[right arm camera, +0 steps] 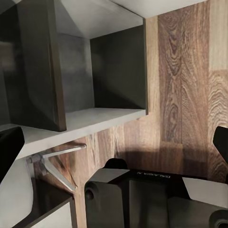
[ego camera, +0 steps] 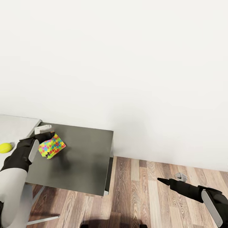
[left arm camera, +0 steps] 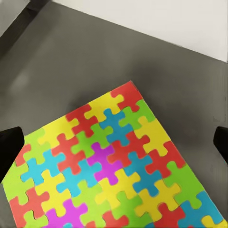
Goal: Put all the toys in the child's room - the three board games (two on the bed and one on the table), the two jigsaw puzzles on the table, and the tennis ball on the table - inside the toy box on the table in the child's room.
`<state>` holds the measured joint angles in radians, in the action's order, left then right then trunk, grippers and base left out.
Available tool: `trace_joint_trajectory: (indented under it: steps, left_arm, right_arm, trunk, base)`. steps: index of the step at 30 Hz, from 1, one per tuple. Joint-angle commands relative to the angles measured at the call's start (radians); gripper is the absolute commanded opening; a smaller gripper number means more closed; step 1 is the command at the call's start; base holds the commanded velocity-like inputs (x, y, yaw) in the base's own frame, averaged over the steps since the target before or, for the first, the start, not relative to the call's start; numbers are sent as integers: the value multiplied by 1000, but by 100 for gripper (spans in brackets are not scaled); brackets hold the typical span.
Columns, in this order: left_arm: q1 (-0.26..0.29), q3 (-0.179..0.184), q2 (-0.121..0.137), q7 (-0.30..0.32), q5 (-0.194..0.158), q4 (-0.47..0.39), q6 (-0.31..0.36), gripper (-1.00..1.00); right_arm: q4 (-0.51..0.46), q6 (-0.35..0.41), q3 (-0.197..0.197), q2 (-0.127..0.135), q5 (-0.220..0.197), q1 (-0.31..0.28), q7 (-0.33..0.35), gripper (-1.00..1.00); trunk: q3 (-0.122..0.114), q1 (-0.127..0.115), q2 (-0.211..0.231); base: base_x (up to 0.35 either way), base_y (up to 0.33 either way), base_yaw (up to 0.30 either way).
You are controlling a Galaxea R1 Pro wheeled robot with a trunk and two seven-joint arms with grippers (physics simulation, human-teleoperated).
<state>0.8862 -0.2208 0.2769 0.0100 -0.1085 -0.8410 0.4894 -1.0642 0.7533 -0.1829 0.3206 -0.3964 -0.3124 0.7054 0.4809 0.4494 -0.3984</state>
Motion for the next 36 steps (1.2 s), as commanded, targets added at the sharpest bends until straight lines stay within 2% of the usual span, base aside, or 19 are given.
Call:
trace_joint_trajectory:
  steps: [1, 6, 12, 19, 36]
  left_arm:
    - [0, -12, 0, 3, -10, -13, 24, 100]
    - [1, -26, 3, 41, -11, -29, 53, 100]
    - [2, -30, 28, 83, -11, -17, 61, 100]
    - [2, -30, 33, 89, -12, 0, 60, 100]
    - [2, -29, 32, 88, -11, 2, 60, 100]
  right_arm:
    - [0, 6, -1, 0, -2, -1, 2, 100]
    - [-1, 6, -1, 0, -2, -1, 2, 100]
    - [-1, 6, -1, 0, -2, -1, 2, 100]
    - [0, 6, -1, 0, -2, -1, 2, 100]
    - [0, 6, -1, 0, -2, -1, 2, 100]
  trunk:
    - [1, 1, -2]
    - [1, 1, -2]
    - [1, 1, -2]
    - [1, 1, -2]
    - [1, 1, -2]
  base:
    - [0, 0, 0]
    - [0, 0, 0]
    - [0, 0, 0]
    - [18, 16, 0]
    - [130, 89, 0]
